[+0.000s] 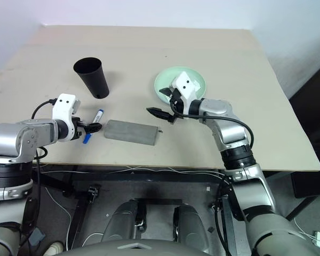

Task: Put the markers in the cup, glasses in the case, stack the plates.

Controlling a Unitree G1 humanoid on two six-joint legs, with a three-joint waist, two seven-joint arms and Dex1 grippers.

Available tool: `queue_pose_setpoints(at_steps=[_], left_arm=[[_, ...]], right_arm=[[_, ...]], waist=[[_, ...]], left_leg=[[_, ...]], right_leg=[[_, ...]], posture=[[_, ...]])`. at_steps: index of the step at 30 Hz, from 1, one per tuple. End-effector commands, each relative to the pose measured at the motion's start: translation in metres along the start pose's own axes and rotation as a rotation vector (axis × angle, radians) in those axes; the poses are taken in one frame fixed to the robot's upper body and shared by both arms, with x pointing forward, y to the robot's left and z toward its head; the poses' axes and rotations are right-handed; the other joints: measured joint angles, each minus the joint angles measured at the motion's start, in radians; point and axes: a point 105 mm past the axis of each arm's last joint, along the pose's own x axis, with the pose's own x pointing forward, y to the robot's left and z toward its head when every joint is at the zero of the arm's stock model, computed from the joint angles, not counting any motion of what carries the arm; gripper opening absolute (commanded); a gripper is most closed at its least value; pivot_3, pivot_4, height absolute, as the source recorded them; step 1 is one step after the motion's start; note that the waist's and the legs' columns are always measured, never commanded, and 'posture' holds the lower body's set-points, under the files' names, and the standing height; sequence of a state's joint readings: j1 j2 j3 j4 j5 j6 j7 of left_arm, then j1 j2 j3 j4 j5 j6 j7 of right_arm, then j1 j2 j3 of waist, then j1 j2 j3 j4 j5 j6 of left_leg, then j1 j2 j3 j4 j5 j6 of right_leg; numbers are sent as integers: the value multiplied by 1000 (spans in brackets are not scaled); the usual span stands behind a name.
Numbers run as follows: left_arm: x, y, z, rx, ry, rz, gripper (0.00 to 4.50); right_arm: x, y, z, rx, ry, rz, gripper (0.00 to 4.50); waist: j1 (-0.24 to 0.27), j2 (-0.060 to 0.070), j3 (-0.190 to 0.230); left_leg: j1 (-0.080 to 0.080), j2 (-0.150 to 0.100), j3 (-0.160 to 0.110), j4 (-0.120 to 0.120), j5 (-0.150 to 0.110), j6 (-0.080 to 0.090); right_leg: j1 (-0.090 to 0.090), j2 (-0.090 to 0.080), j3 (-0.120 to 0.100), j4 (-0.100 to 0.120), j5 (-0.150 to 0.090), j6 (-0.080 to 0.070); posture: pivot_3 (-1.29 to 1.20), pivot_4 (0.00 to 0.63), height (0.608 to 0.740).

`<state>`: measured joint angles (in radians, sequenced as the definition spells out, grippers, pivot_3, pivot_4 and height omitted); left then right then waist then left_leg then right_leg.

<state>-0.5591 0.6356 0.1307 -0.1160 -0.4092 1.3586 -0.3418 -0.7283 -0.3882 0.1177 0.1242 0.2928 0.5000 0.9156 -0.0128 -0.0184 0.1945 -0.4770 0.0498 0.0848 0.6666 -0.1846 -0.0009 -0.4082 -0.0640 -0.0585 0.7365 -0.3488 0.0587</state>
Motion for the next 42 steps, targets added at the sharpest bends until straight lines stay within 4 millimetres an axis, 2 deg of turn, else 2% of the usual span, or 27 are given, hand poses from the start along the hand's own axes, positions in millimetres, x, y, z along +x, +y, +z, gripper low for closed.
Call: queue_pose_setpoints(at_steps=[1, 5, 7, 9, 18, 28, 33, 36, 42], left_arm=[[5, 0, -10, -8, 47, -1, 4292], [6, 1, -9, -9, 42, 4, 4292], [6, 0, -8, -10, 32, -2, 3909], [5, -1, -6, -11, 24, -4, 3411], [1, 6, -5, -12, 20, -1, 332], [-9, 21, 6, 5, -20, 50, 273], [-25, 37, 26, -12, -98, 109, 273], [-37, 44, 45, -5, -192, 129, 273], [-66, 40, 83, 16, -378, 79, 273]], right_arm=[[-8, 14, 20, 12, -42, 89, 4500], [-7, 17, 20, 16, -26, 95, 4500], [-6, 16, 20, 19, -26, 87, 4500], [-6, 16, 22, 25, -37, 83, 4500], [-7, 16, 26, 7, -51, 72, 4500], [-8, 16, 20, 15, -44, 75, 4500], [-9, 14, 24, 11, -47, 88, 4500], [-9, 13, 25, 17, -51, 93, 4500], [-10, 10, 27, 23, -58, 85, 4500]], waist=[[-1, 0, 0], [-1, 1, 0], [-1, 1, 0], [-1, 1, 0], [1, 1, 0], [-4, 1, 0], [-4, 0, 0], [-4, 0, 0], [-3, 0, 0]], left_leg=[[0, 0, 0, 0, 0, 0], [0, 1, 0, -1, 0, 0], [0, 1, -1, -1, 0, 0], [0, 1, 0, -1, 0, 0], [-3, 0, 1, -3, 0, 0], [-3, 0, 1, -5, -1, 0], [-4, 0, 1, -5, -1, 0], [-4, 0, 1, -6, -1, 0], [-4, 0, 2, -7, -1, 1]], right_leg=[[0, 0, 0, 0, 0, 0], [-1, 0, 0, 0, 0, -6], [-1, 0, 0, -1, 0, -7], [-1, -1, 0, -2, 1, -8], [0, -2, 0, -9, 1, -8], [-1, -2, 0, -10, 2, -7], [-2, -2, 0, -11, 2, -6], [-2, -2, 0, -11, 3, -6], [-1, -2, -1, -13, 3, -5]], posture=[[0, 150, 681], [0, 150, 681], [0, 150, 681], [0, 150, 681], [0, 150, 681], [0, 150, 681], [0, 150, 681], [0, 150, 681], [0, 150, 681]])
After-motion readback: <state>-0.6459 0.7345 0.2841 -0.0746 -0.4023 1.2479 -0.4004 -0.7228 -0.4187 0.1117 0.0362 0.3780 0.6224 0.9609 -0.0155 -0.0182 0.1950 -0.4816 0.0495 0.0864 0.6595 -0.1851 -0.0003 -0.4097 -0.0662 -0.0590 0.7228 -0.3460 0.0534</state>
